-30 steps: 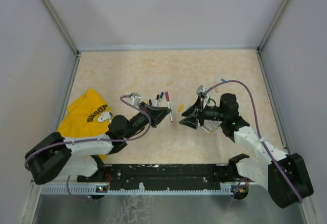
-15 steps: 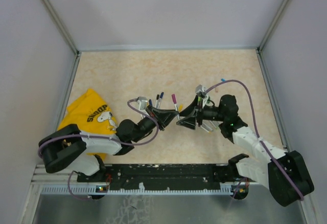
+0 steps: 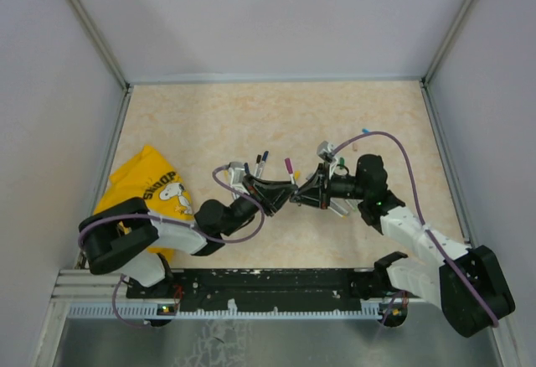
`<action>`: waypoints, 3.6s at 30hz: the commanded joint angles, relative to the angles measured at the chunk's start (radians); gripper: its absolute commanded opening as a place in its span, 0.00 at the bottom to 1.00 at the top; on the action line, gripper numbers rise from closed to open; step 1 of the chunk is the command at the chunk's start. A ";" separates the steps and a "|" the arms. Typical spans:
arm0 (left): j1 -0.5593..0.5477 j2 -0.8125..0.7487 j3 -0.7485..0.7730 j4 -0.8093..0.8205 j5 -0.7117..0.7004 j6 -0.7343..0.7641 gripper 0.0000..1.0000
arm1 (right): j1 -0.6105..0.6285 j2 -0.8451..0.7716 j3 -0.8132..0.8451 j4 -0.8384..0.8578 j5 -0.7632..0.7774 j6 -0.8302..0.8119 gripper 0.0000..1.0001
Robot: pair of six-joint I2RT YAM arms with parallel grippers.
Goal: Open the pen caps
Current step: Pick up the pen from the center of the board, then open the pen cap from the pen.
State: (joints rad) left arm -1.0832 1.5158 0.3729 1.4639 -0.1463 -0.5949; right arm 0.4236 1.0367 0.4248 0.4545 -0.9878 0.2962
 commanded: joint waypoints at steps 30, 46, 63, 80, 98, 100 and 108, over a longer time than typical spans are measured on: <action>0.304 -0.545 -0.081 -0.387 0.520 0.066 0.99 | -0.072 0.048 0.300 -0.665 -0.173 -0.552 0.00; 0.349 -0.462 -0.063 -0.293 0.593 -0.002 0.99 | -0.072 0.060 0.304 -0.680 -0.199 -0.563 0.00; 0.373 -0.331 -0.025 -0.144 0.646 -0.054 0.99 | -0.073 0.073 0.304 -0.687 -0.241 -0.569 0.00; 0.376 -0.055 0.121 0.019 0.725 -0.226 0.83 | -0.072 0.081 0.301 -0.686 -0.262 -0.567 0.00; 0.368 0.151 0.206 0.315 0.839 -0.425 0.36 | -0.072 0.118 0.302 -0.685 -0.283 -0.548 0.00; 0.368 0.158 0.213 0.319 0.842 -0.430 0.37 | -0.072 0.122 0.303 -0.685 -0.281 -0.546 0.00; 0.368 0.138 0.218 0.320 0.841 -0.418 0.44 | -0.071 0.130 0.304 -0.685 -0.279 -0.540 0.00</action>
State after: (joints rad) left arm -0.7120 1.6627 0.5678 1.5249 0.6842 -1.0138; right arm 0.3565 1.1614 0.6773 -0.2516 -1.2373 -0.2424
